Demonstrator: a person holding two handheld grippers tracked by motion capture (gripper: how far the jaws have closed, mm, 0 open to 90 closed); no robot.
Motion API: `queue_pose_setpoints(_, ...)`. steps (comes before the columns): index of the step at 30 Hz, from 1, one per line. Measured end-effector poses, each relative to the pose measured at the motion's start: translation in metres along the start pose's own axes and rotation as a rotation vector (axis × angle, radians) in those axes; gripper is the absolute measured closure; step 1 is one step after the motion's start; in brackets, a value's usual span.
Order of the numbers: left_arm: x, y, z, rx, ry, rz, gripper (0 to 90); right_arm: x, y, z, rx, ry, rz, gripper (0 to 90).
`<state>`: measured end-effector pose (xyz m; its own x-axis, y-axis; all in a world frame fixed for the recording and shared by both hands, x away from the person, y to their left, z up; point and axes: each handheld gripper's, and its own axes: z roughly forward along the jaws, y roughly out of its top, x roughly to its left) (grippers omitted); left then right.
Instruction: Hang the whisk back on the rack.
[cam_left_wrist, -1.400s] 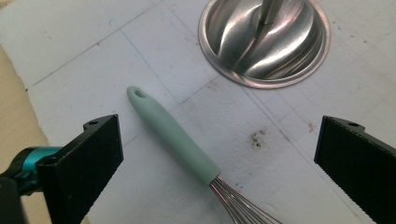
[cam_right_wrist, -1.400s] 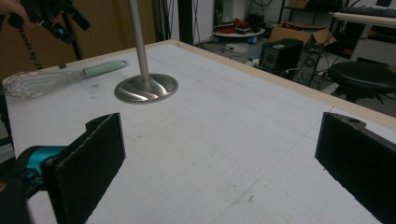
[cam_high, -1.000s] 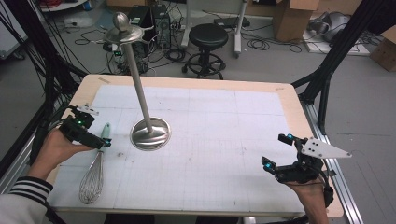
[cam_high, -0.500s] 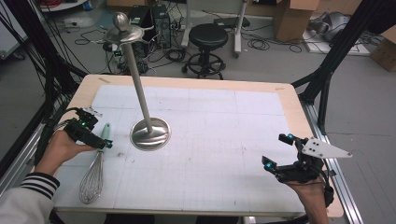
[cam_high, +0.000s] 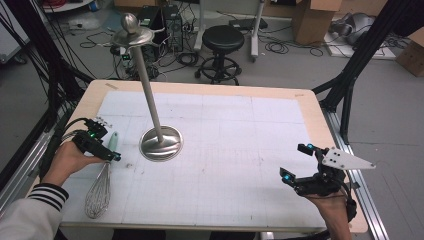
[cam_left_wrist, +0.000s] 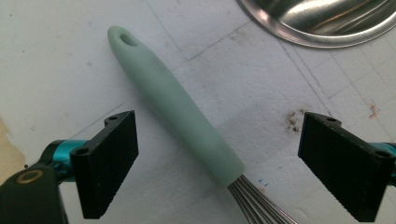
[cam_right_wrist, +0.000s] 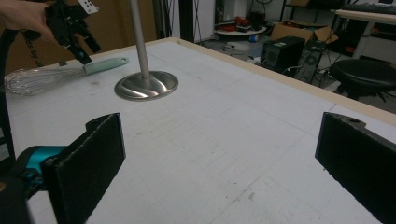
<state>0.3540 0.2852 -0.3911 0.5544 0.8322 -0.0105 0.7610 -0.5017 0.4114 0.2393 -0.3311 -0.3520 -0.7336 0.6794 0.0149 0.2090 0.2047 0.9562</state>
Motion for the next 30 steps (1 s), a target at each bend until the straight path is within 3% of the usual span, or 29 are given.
queue_pose_setpoints(4,0.000,0.000,0.002,0.013,-0.027,0.010,20.8,0.000,0.000,0.000,-0.001,-0.003,-0.001,0.4)
queue_pose_setpoints(16,0.008,-0.001,0.011,0.052,-0.047,-0.015,27.5,-0.001,-0.001,0.000,0.002,-0.004,0.000,0.4)
queue_pose_setpoints(18,0.009,-0.002,0.012,0.059,-0.065,-0.014,32.7,-0.001,-0.001,0.001,0.004,-0.003,0.005,0.4)
queue_pose_setpoints(30,0.010,-0.003,0.016,0.085,-0.042,-0.030,40.6,-0.001,-0.003,0.004,0.015,-0.003,0.005,0.4)
